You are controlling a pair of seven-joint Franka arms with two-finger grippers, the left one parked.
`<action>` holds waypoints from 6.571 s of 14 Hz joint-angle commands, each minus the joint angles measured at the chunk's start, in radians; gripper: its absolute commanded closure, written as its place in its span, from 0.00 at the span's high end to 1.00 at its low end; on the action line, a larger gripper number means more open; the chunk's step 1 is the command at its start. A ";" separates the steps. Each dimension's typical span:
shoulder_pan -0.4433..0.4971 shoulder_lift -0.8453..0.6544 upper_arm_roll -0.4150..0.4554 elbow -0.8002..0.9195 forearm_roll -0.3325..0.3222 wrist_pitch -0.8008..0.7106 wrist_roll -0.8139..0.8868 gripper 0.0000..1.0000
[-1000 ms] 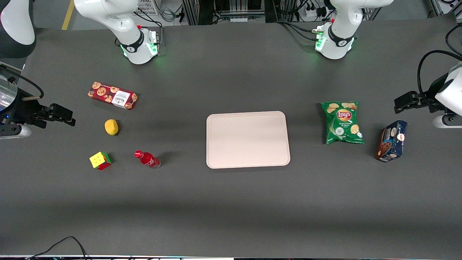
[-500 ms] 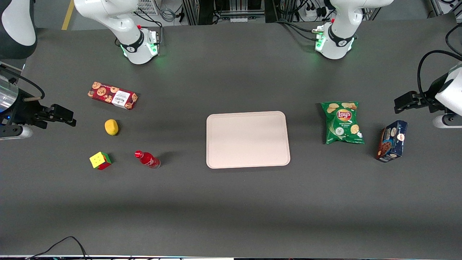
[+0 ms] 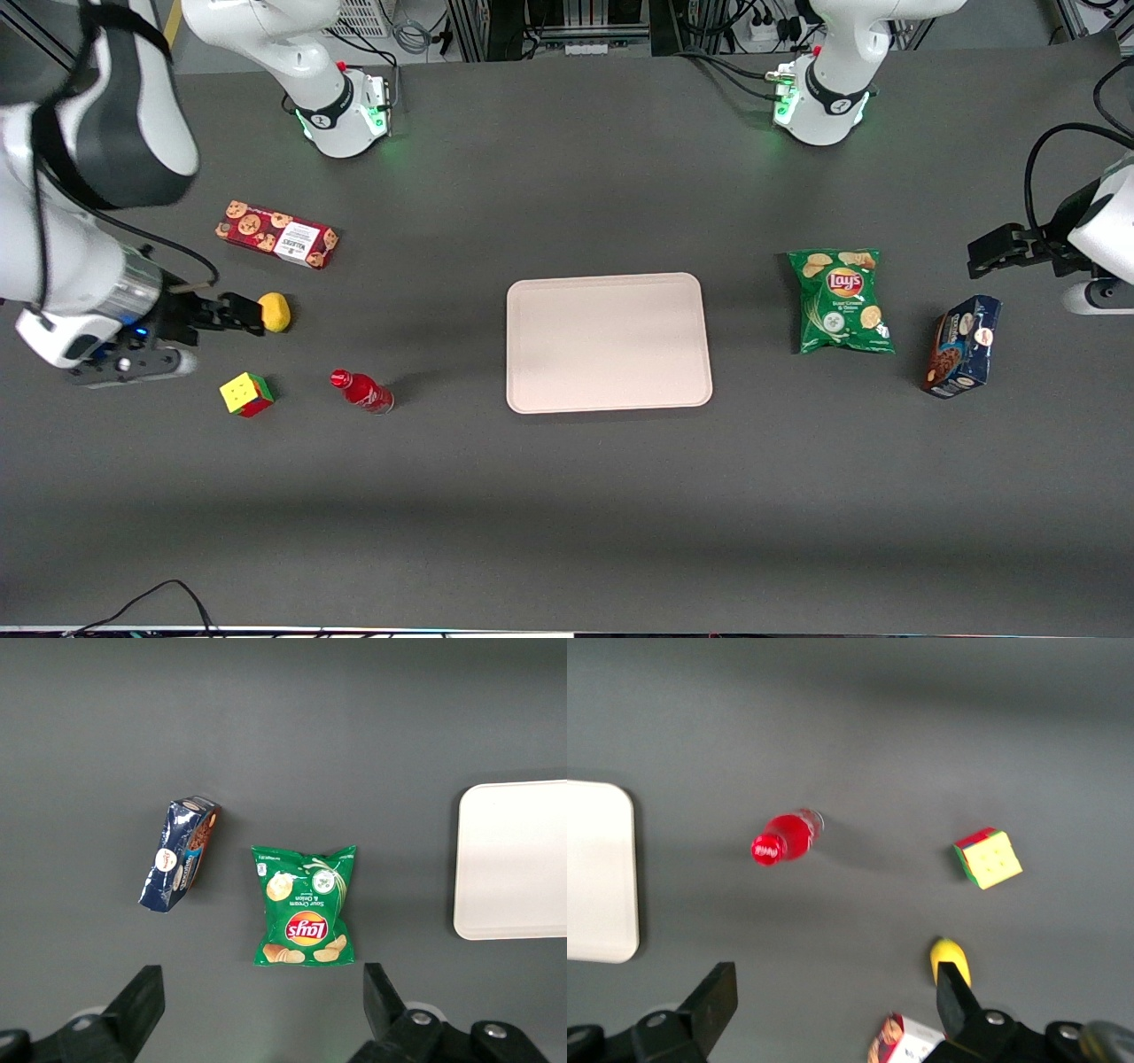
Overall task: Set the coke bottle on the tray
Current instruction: 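Move the right gripper down over the red Coca-Cola bottle, then close the right gripper around the bottle's neck and lift it, then carry the held bottle over the white tray and lower it, then open the right gripper and withdraw it from the tray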
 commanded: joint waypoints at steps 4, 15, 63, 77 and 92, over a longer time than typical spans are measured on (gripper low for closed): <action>0.000 0.037 0.085 -0.173 -0.040 0.263 0.133 1.00; 0.014 0.146 0.116 -0.258 -0.063 0.502 0.160 1.00; 0.273 0.402 0.390 0.219 -0.260 0.209 0.881 0.00; 0.251 0.393 0.389 0.161 -0.251 0.263 0.896 1.00; -0.127 -0.195 0.062 -0.131 -0.059 0.016 0.010 1.00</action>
